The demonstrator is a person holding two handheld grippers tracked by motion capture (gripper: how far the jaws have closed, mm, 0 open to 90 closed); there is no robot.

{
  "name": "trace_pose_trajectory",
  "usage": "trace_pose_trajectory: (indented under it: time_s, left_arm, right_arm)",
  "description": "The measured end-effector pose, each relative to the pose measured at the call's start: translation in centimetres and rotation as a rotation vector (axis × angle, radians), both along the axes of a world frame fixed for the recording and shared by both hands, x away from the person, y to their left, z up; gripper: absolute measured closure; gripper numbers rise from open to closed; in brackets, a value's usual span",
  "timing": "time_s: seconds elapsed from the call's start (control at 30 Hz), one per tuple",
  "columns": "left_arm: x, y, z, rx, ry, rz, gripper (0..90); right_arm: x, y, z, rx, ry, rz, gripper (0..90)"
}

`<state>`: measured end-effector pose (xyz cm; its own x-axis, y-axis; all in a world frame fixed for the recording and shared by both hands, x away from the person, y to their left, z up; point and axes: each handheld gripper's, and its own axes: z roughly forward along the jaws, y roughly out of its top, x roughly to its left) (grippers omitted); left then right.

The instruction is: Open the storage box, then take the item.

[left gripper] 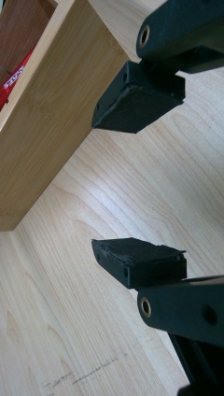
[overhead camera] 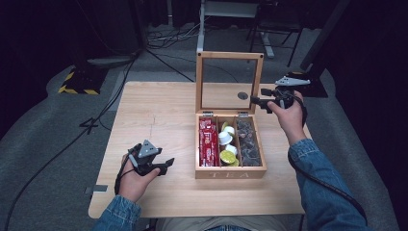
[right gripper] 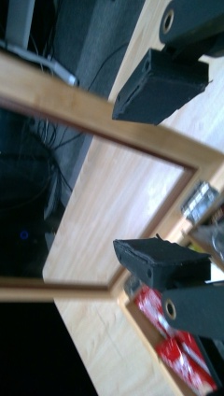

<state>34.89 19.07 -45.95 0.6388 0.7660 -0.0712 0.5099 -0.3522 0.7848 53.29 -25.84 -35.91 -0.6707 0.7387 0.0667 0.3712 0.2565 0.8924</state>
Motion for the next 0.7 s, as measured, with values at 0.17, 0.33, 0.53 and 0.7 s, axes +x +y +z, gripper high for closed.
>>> trace_pose_trajectory:
  time_s: [0.17,0.33,0.53,0.7]
  left_arm:
    - [0.3,-0.5,-0.3,-0.006,0.008,-0.01,36.0]
    - [0.3,-0.6,-0.3,0.004,0.006,-0.019,35.7]
    - [0.3,-0.6,-0.5,0.015,0.022,-0.017,34.2]
    - [0.3,-0.5,-1.0,0.032,0.037,-0.01,32.7]
  right_arm:
    - [-1.9,0.7,0.7,0.002,-0.015,0.054,35.0]
    - [-3.7,1.4,1.1,0.01,-0.014,0.101,36.9]
    - [-5.6,2.6,1.1,0.015,-0.001,0.165,42.5]
    - [-6.8,4.2,0.4,0.015,0.02,0.222,42.2]
